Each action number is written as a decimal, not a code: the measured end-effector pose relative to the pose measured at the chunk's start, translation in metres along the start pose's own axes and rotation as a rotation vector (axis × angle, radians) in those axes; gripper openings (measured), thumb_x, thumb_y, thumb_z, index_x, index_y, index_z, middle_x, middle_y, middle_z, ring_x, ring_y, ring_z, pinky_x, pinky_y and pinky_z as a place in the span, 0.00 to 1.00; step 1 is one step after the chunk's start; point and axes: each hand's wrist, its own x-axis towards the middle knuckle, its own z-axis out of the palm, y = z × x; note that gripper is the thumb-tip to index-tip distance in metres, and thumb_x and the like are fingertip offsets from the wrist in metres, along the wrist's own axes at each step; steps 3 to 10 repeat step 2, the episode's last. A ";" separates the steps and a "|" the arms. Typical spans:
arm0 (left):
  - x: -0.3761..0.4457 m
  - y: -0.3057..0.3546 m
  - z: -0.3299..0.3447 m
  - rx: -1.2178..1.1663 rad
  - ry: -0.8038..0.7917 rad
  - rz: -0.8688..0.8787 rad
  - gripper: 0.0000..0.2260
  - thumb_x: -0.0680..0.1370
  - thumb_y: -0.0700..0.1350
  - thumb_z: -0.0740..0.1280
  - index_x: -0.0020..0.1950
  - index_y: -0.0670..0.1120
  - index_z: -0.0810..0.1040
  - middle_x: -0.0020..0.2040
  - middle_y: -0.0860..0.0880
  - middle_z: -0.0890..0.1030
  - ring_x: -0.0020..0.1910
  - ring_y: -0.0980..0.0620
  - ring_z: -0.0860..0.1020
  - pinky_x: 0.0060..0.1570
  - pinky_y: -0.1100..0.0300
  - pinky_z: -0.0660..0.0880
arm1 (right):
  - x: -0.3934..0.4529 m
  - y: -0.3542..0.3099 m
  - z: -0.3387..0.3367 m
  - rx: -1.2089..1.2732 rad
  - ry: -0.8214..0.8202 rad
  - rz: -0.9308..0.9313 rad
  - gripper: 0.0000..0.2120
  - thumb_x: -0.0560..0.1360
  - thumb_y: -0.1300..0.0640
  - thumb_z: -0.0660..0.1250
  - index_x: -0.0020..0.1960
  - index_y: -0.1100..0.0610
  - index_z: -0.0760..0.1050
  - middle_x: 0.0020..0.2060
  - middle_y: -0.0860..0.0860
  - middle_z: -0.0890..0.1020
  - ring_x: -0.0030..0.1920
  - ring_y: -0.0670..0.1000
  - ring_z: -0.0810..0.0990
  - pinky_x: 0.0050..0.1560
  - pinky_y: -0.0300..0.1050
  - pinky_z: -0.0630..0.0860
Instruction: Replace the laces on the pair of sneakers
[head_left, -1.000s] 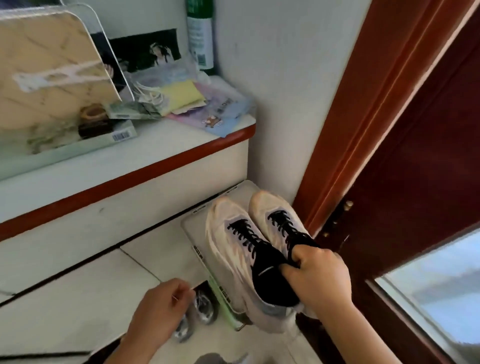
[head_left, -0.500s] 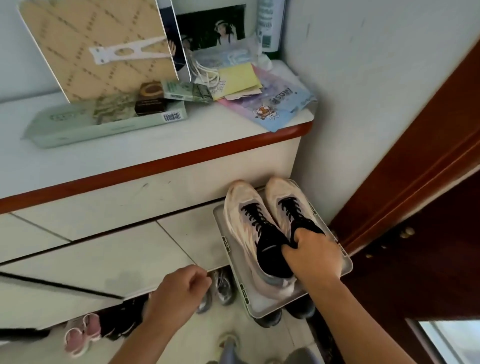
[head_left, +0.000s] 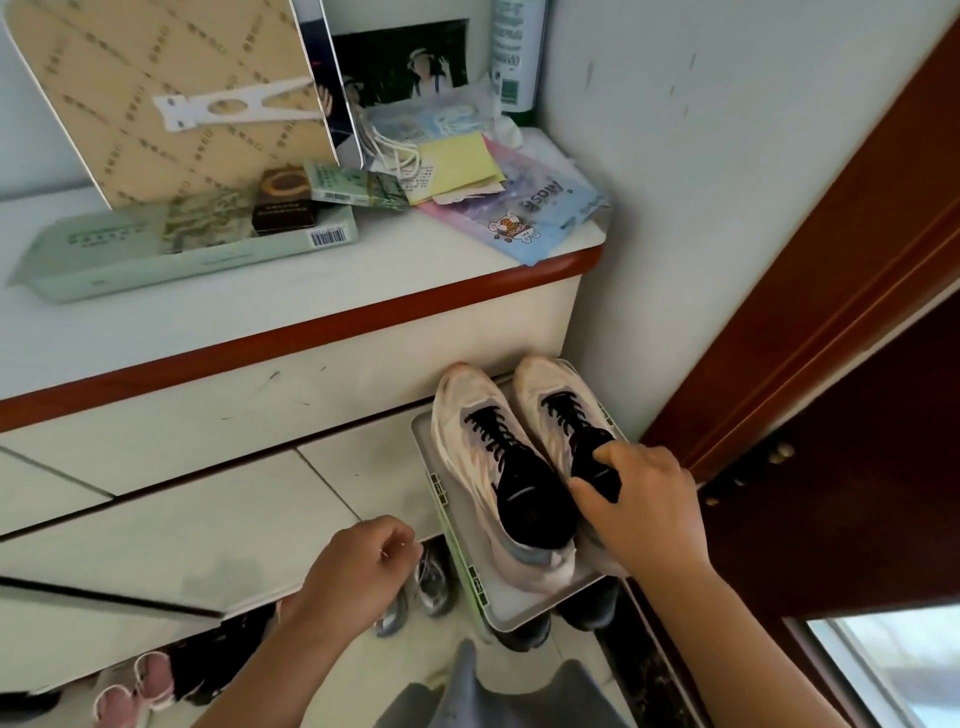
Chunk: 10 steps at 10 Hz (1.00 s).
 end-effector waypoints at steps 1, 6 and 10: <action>-0.001 0.006 -0.001 0.002 0.010 0.042 0.01 0.76 0.50 0.67 0.45 0.56 0.77 0.37 0.56 0.81 0.25 0.60 0.74 0.34 0.67 0.70 | -0.009 0.008 -0.008 0.002 0.060 -0.013 0.17 0.71 0.47 0.69 0.56 0.55 0.77 0.52 0.50 0.79 0.55 0.52 0.74 0.56 0.50 0.71; -0.006 0.013 -0.006 0.056 0.026 0.060 0.02 0.76 0.51 0.65 0.45 0.58 0.75 0.41 0.59 0.80 0.25 0.62 0.74 0.32 0.70 0.68 | -0.014 0.013 -0.013 -0.013 0.001 0.041 0.16 0.72 0.46 0.67 0.56 0.53 0.76 0.51 0.48 0.78 0.54 0.50 0.74 0.56 0.48 0.71; -0.006 0.013 -0.006 0.056 0.026 0.060 0.02 0.76 0.51 0.65 0.45 0.58 0.75 0.41 0.59 0.80 0.25 0.62 0.74 0.32 0.70 0.68 | -0.014 0.013 -0.013 -0.013 0.001 0.041 0.16 0.72 0.46 0.67 0.56 0.53 0.76 0.51 0.48 0.78 0.54 0.50 0.74 0.56 0.48 0.71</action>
